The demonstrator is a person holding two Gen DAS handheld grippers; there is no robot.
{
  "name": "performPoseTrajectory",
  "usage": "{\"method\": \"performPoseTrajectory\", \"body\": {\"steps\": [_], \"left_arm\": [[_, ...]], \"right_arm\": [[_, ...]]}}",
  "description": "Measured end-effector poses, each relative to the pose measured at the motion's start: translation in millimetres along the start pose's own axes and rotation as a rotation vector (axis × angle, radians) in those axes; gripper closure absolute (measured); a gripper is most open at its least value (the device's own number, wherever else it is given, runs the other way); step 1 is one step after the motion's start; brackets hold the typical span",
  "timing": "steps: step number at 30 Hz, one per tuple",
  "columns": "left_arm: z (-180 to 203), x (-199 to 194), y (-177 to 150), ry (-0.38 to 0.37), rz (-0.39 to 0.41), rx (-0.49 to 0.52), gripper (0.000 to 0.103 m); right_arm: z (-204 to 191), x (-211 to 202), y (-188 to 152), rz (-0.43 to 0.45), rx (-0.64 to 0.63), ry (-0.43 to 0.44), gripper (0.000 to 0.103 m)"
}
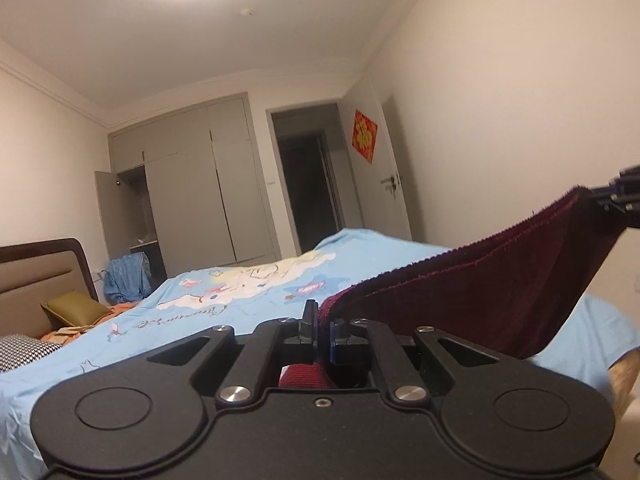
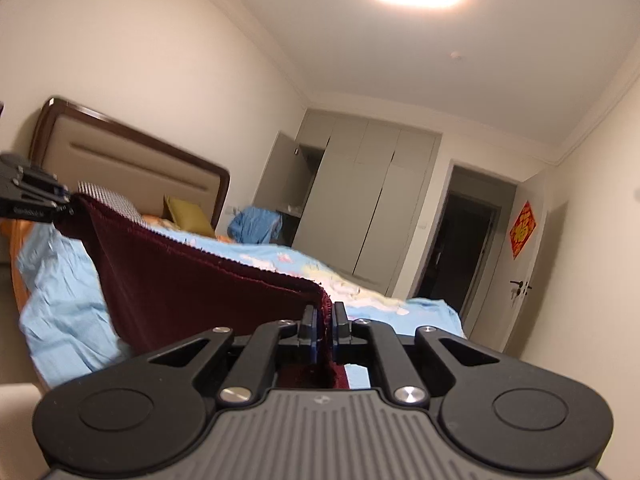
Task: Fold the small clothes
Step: 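Lift the hem with both grippers and fold it toward the collar, then lay the hem onto the collar and open both grippers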
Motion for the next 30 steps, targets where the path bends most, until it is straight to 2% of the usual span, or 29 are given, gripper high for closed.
{"method": "performPoseTrajectory", "body": {"steps": [5,9,12,18,21,25,30], "left_arm": [[-16,58,9,0.005,-0.077,0.030,0.098],[-28,118,15,0.032,-0.118,0.119,0.098],[-37,166,12,0.037,-0.170,0.139,0.098],[-44,267,-23,0.082,-0.278,0.183,0.098],[-40,307,-46,0.094,-0.330,0.219,0.098],[-47,347,-70,0.090,-0.396,0.183,0.098],[-52,379,-95,0.069,-0.452,0.155,0.098]], "right_arm": [[5,76,0,-0.060,-0.103,-0.001,0.095],[8,146,-2,-0.109,-0.156,0.001,0.095],[8,198,-9,-0.161,-0.170,0.009,0.095],[-2,283,-46,-0.274,-0.182,0.007,0.095],[-4,318,-68,-0.327,-0.146,0.003,0.095],[-5,349,-99,-0.373,-0.102,-0.003,0.095],[-2,380,-133,-0.425,-0.074,0.008,0.095]]}}
Point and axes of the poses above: each gripper's, at about its wrist camera, not at the fingertips, and x roughly the way its jaws point, z to its right, y to its top, the point moved 1 cm from there along x, roughly the way its jaws point, and after that the axes turned 2 degrees about -x, right-handed, at the moved point
